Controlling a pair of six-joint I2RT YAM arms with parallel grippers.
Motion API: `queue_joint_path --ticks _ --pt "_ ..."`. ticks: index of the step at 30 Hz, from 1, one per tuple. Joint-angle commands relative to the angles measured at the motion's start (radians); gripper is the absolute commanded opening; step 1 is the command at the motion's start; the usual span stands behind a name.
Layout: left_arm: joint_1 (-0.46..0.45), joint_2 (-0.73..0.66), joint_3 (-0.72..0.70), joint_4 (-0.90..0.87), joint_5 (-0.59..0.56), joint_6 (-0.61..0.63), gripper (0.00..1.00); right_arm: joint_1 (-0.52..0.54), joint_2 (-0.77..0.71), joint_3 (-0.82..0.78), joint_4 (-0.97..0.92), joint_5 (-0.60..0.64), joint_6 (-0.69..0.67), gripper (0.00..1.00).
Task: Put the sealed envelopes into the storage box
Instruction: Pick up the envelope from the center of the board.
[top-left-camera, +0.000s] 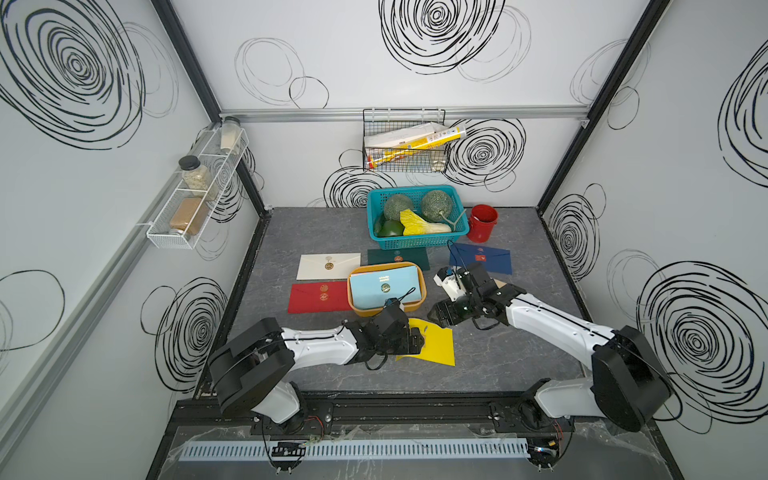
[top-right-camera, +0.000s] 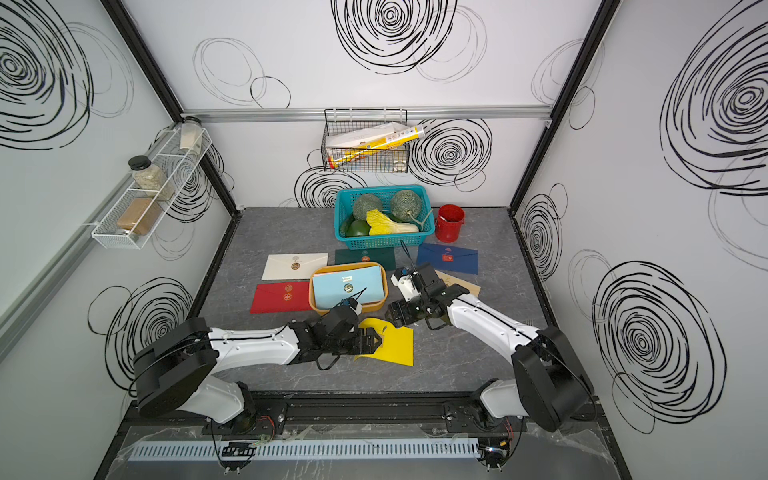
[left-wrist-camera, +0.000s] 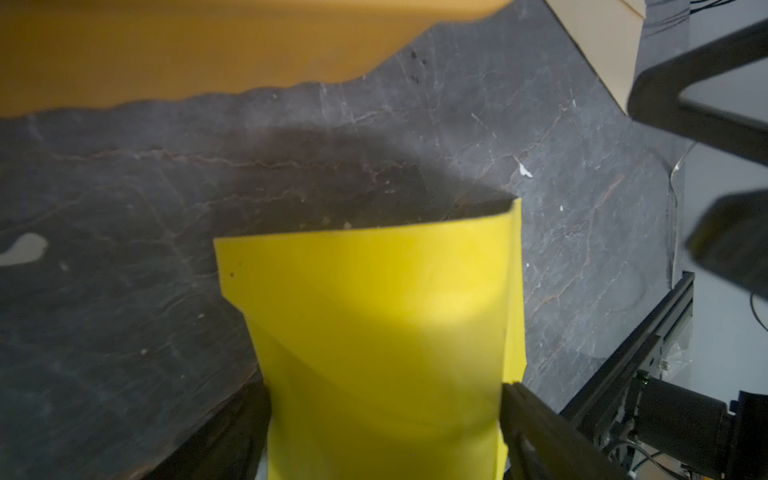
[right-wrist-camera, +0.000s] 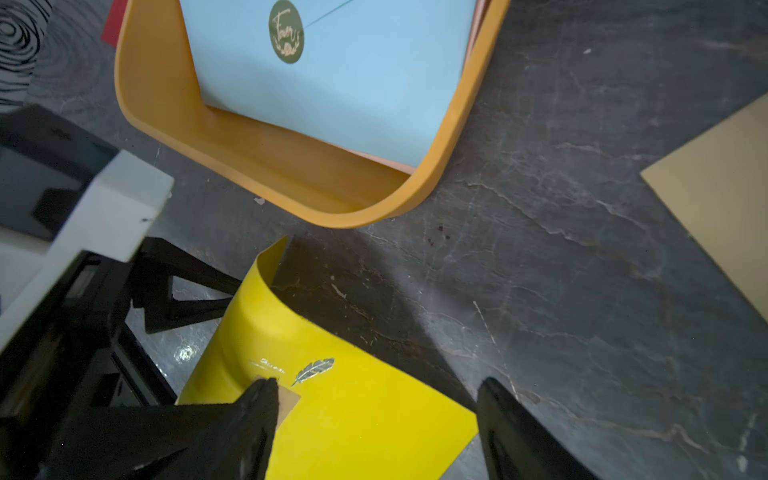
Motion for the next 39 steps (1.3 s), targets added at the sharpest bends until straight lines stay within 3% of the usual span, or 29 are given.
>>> queue_joint_path --ticks 1,10,14,26,39 --pt "0.004 0.073 -0.06 -0.188 -0.02 0.009 0.93 -0.007 -0.001 0.03 -0.011 -0.067 -0.137 0.79" --pt "0.004 0.071 -0.071 -0.172 -0.015 0.014 0.93 -0.012 0.057 0.0 0.106 -0.226 -0.302 0.75" --pt "0.004 0.066 -0.073 -0.168 -0.013 0.015 0.93 -0.043 0.11 0.028 0.072 -0.299 -0.381 0.7" --pt "0.006 0.065 -0.076 -0.149 -0.006 0.018 0.93 -0.056 0.209 0.057 0.062 -0.424 -0.43 0.67" --pt "0.005 0.06 -0.064 -0.137 -0.002 0.022 0.93 -0.054 0.277 0.073 0.05 -0.459 -0.451 0.64"
